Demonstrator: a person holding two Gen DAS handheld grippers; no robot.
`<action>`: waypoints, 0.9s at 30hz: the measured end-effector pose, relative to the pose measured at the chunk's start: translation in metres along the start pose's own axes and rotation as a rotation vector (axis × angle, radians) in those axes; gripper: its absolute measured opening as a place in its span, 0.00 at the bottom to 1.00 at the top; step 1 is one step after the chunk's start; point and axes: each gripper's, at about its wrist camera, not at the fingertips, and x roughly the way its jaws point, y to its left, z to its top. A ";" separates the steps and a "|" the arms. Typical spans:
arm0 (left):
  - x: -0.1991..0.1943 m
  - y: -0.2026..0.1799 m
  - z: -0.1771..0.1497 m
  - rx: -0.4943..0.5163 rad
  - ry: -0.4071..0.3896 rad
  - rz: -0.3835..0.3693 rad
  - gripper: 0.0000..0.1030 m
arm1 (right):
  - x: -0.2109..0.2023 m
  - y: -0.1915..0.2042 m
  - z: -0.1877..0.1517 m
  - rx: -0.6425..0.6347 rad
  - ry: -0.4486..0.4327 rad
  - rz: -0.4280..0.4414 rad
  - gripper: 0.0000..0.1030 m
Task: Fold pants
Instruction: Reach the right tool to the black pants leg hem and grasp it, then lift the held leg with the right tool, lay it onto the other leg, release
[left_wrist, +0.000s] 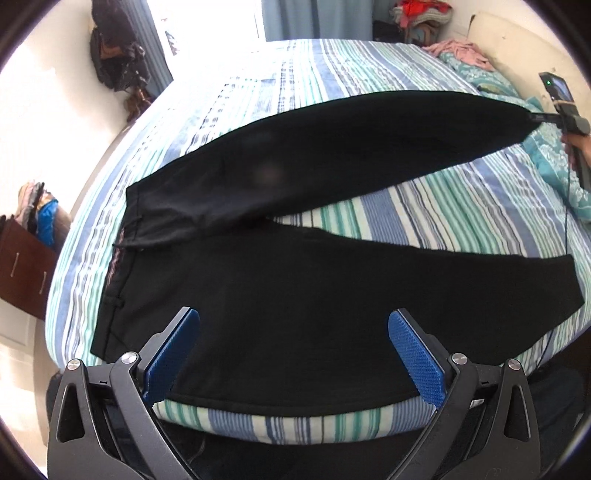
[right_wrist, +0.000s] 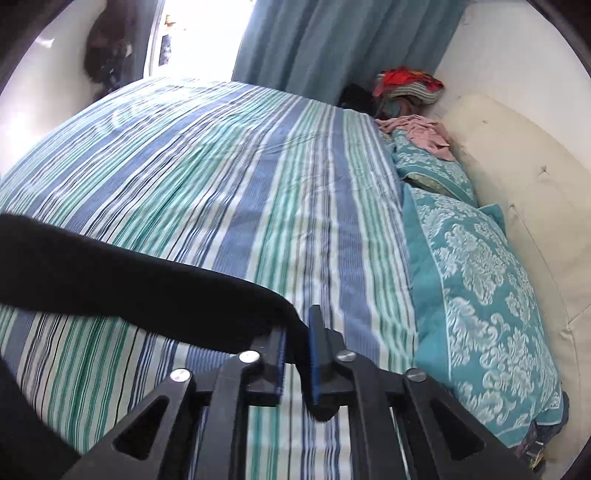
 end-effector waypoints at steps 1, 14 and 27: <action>0.002 -0.003 0.004 0.000 -0.003 -0.002 0.99 | 0.018 -0.011 0.015 0.046 0.031 -0.031 0.53; 0.067 -0.018 -0.013 0.015 0.159 0.016 0.99 | 0.178 -0.045 -0.079 0.899 0.131 0.443 0.45; 0.086 -0.027 -0.029 0.033 0.197 0.008 0.99 | 0.177 -0.005 -0.055 0.529 0.117 0.053 0.21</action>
